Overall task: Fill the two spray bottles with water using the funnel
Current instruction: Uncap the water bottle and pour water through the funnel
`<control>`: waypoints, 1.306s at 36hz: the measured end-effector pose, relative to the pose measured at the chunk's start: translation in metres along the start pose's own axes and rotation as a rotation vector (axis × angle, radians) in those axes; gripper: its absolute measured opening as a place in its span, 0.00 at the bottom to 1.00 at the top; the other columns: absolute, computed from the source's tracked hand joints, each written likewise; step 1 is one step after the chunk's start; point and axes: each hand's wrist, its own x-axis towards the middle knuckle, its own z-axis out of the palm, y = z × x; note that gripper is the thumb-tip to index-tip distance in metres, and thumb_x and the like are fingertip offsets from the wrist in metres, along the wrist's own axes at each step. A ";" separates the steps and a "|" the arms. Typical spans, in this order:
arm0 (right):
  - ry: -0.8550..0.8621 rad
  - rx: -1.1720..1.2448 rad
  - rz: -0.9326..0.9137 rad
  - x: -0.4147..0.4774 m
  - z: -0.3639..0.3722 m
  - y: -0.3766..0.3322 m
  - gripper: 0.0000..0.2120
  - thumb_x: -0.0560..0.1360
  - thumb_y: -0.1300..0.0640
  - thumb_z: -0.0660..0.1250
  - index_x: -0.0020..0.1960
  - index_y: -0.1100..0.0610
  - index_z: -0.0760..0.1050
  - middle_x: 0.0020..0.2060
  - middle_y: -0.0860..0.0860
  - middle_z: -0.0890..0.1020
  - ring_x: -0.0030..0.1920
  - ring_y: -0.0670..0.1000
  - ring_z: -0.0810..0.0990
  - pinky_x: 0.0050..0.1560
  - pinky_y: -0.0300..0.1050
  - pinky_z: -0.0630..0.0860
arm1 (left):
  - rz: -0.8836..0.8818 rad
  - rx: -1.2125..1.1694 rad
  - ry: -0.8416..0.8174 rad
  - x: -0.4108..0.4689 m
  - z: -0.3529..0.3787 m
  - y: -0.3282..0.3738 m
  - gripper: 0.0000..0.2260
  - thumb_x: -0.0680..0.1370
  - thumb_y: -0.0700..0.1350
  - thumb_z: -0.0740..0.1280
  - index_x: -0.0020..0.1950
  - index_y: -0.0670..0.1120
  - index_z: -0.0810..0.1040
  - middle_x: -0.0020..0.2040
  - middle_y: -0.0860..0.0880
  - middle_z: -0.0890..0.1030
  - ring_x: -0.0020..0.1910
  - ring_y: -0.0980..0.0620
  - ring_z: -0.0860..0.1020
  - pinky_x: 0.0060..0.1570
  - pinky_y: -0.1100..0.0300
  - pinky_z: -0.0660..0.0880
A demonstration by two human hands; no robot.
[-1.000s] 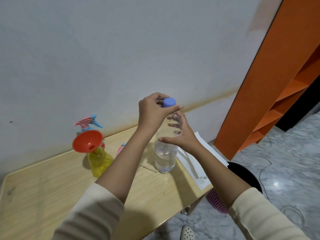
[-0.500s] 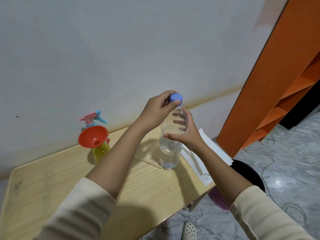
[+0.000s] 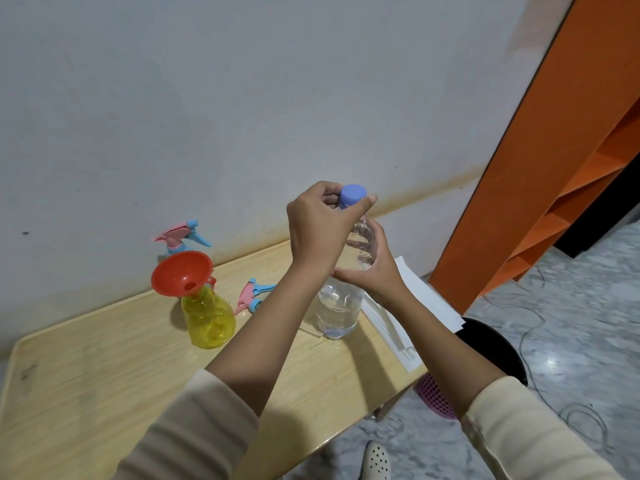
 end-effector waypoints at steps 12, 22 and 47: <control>0.031 0.006 -0.019 0.001 0.006 -0.003 0.49 0.55 0.47 0.79 0.70 0.46 0.58 0.63 0.41 0.70 0.63 0.45 0.73 0.62 0.46 0.73 | 0.030 0.006 0.014 0.005 0.000 -0.001 0.15 0.64 0.51 0.79 0.42 0.45 0.78 0.39 0.53 0.81 0.40 0.59 0.78 0.37 0.73 0.70; 0.039 -0.016 0.005 -0.001 0.006 -0.005 0.50 0.54 0.45 0.77 0.71 0.49 0.58 0.58 0.30 0.69 0.60 0.43 0.74 0.58 0.40 0.73 | 0.076 -0.012 -0.058 0.010 0.009 -0.001 0.16 0.67 0.49 0.77 0.44 0.46 0.73 0.43 0.46 0.78 0.40 0.53 0.76 0.39 0.61 0.74; 0.005 0.023 0.050 -0.019 0.006 0.012 0.50 0.60 0.52 0.79 0.74 0.45 0.55 0.64 0.47 0.73 0.67 0.42 0.70 0.66 0.41 0.69 | -0.392 0.336 -0.175 -0.145 -0.068 -0.238 0.13 0.74 0.38 0.70 0.57 0.38 0.77 0.52 0.44 0.79 0.53 0.44 0.76 0.55 0.59 0.70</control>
